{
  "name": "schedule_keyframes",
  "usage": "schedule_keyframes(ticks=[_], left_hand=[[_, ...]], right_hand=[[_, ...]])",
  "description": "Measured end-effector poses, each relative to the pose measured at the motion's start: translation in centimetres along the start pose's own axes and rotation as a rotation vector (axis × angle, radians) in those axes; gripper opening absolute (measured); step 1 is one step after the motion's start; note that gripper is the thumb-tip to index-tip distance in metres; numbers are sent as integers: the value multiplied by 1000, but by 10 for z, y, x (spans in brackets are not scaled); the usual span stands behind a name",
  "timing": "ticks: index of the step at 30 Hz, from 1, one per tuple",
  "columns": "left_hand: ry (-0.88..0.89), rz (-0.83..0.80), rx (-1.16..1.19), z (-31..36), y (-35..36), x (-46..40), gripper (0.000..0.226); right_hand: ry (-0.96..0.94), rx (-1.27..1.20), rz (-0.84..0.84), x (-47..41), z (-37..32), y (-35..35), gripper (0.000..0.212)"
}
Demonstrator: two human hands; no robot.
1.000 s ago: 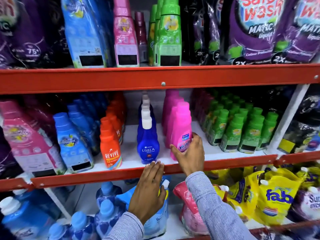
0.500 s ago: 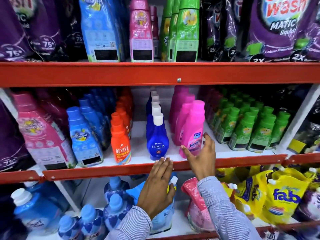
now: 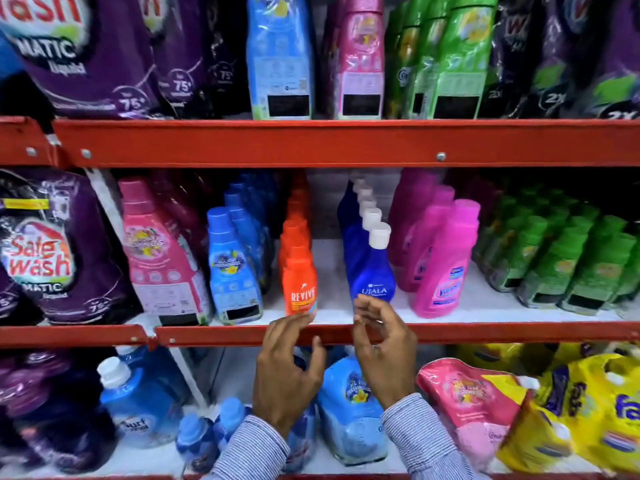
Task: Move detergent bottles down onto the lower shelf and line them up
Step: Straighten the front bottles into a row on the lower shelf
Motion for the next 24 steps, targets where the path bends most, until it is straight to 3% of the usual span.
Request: schedule_keyframes(ticks=[4,10,17,21,24], left_hand=[[-175,41,86,-17,-18,-7,47],[-311,-51,151,-39,-16,-13,73],[-330,-140,126,-35,-9,-22,68],[-333,-135,136,-38,-10,-22,78],[-360,-115,158,-41,-12,-23,71]], right_hand=[[78,9,-185,2,4,45,41],[117,142,-251,-14,1,76,51],[117,127,-341,-22,-5,90,52],[129,123,-319,-21,-3,89,52],[128,99,-305,-18,-5,90,48]])
Point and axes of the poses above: each hand's wrist, its own x-axis away from the middle knuckle, its own y-axis out of the palm, z = x × y, the point moved 7 cm from there along -x, towards the middle knuckle, and after that the axes turned 4 degrees about x, right-handed, at the moved point
